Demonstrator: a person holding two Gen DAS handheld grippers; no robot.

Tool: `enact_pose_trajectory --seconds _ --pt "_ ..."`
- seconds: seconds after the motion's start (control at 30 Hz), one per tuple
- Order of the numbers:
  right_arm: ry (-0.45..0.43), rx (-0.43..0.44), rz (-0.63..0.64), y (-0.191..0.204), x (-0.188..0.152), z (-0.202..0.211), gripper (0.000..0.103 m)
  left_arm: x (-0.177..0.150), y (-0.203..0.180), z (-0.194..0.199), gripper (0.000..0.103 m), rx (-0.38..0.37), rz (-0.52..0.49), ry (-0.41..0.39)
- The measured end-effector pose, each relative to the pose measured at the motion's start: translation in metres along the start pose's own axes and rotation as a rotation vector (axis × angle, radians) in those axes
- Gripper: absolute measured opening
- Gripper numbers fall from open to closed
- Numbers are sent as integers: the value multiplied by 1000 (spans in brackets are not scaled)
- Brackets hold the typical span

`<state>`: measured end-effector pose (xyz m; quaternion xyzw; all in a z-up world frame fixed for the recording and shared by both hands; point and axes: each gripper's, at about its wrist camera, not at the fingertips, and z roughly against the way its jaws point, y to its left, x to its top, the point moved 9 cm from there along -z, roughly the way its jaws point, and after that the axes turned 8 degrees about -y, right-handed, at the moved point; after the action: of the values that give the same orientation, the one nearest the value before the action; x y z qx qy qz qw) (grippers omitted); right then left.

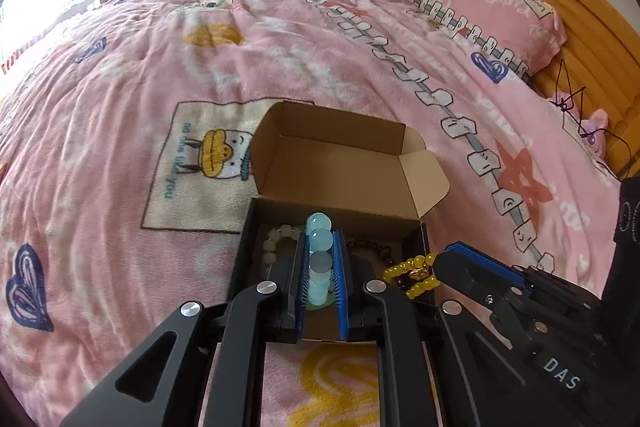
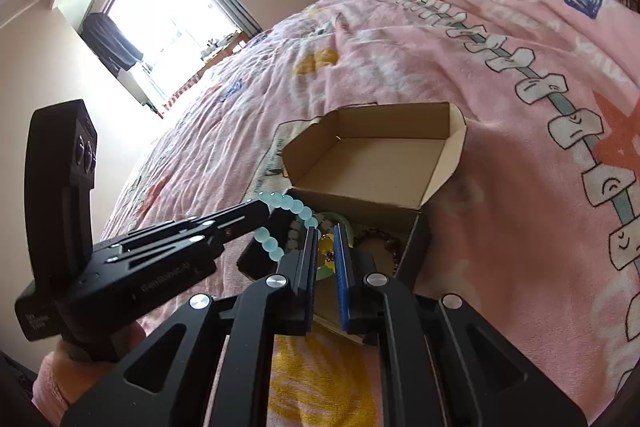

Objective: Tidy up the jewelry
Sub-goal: 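Carry both bracelets into the box and open both tools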

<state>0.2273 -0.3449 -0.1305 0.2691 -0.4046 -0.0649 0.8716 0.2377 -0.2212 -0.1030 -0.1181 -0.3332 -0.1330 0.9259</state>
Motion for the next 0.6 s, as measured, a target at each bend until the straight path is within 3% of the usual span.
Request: enact_pose_trajectory --seconds 0.6 --pt "-1 8 2 9 -2 5 12 -3 12 10 13 27 17 27"
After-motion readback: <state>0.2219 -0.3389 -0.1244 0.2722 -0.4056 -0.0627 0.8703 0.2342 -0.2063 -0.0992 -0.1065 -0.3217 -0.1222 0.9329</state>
